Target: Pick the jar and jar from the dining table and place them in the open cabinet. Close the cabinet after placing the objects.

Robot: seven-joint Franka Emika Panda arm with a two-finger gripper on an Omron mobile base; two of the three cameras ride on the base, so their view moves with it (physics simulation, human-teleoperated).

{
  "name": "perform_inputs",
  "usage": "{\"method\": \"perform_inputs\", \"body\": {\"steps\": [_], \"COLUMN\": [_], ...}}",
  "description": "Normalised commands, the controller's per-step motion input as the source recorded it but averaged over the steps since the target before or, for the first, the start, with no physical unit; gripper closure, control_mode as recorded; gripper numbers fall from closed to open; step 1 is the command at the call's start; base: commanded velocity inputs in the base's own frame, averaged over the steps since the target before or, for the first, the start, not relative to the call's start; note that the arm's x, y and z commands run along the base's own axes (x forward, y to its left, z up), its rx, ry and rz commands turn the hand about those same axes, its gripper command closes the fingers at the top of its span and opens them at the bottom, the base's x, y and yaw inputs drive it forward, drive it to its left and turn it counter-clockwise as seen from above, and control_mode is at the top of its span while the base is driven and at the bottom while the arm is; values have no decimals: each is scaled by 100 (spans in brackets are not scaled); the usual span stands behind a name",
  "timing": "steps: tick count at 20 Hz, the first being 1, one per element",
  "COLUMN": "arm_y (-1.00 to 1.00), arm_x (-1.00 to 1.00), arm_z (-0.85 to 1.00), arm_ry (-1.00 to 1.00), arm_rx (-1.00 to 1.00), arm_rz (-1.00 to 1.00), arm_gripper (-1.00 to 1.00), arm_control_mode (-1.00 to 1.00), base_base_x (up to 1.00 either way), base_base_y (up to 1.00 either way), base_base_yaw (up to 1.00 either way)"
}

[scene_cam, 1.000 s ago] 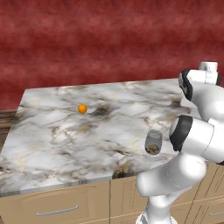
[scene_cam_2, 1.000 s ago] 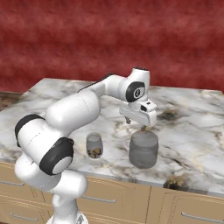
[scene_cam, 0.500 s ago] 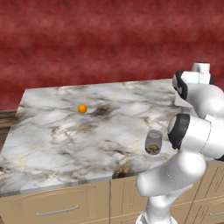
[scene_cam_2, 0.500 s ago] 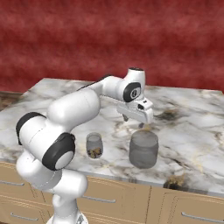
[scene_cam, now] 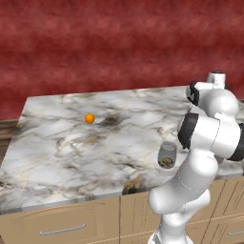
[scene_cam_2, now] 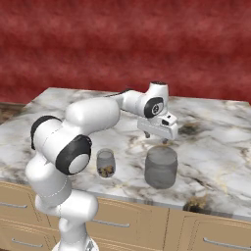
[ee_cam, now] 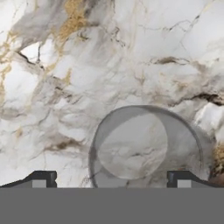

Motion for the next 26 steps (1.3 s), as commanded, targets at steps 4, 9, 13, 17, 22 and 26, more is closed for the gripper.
{"method": "perform_inputs", "body": {"steps": [4,9,13,17,22,26], "arm_y": [-6,20,4,-13,-20,-16], "arm_x": [23,27,50,35,0,-60], "arm_z": [-9,-26,-47,-34,-26,-5], "arm_ry": [-4,2,14,3,0,-1], "arm_rx": [0,5,0,0,0,5], "arm_rz": [1,6,10,12,7,0], "arm_gripper": [-100,-100,-100,-100,-100,-100], "arm_control_mode": [-100,-100,-100,-100,-100,-100], "base_base_x": [0,0,0,0,0,0], "base_base_y": [0,0,0,0,0,0], "base_base_yaw": [0,0,0,0,0,0]}}
